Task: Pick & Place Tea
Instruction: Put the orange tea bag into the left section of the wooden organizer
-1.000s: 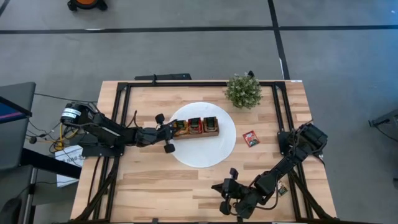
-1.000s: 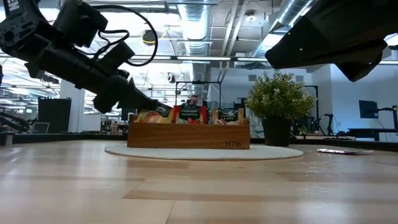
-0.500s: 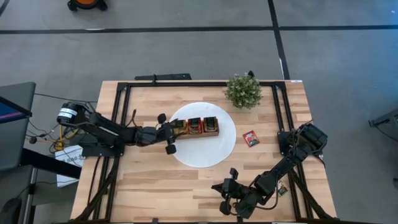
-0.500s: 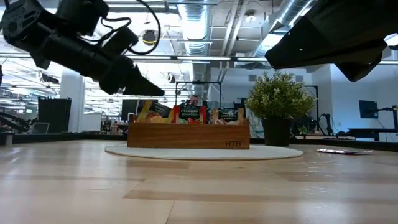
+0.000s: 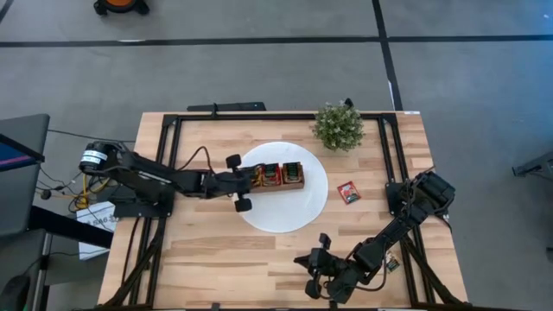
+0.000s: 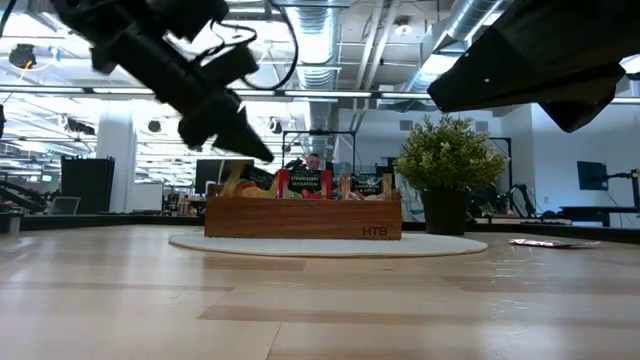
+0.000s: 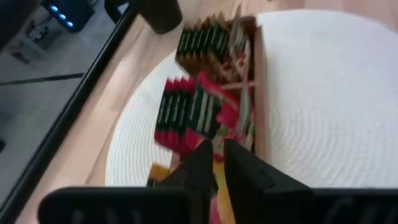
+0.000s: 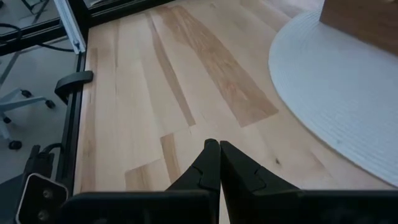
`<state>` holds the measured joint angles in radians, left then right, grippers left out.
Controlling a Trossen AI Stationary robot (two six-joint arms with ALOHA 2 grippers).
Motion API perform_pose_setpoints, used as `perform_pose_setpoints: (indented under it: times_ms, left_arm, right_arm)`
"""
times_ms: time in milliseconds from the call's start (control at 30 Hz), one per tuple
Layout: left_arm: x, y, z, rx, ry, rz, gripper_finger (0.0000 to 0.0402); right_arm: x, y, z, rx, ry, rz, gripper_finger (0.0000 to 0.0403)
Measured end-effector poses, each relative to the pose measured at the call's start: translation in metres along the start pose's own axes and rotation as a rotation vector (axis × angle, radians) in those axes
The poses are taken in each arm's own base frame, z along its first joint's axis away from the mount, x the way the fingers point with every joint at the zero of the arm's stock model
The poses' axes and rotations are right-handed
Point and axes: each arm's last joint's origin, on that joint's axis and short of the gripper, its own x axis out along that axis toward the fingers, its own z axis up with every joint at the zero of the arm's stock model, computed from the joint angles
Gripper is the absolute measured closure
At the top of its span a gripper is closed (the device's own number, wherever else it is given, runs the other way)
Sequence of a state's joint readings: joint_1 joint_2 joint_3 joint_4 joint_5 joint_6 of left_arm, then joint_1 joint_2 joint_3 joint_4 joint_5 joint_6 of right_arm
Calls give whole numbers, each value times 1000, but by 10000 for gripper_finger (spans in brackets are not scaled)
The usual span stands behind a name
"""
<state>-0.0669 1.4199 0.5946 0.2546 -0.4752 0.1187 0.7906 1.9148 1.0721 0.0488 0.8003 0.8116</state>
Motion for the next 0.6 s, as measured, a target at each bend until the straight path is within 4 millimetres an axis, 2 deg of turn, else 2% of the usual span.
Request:
perform_pose_setpoints:
  times_ms: [133,233,300,467,600]
  left_arm:
    - [-2,2,22,17,86,-35,367]
    - [2,15,32,-13,231,-41,345]
    - [5,24,34,-26,303,-51,322]
    - [10,36,34,-11,330,-48,262]
    - [11,39,33,-23,334,-74,241]
  right_arm:
    - [0,1,-1,0,23,22,403]
    - [0,1,-1,0,29,27,403]
    - [0,1,-1,1,29,29,403]
    - [0,1,0,7,26,33,403]
    - [-1,3,-1,8,26,40,403]
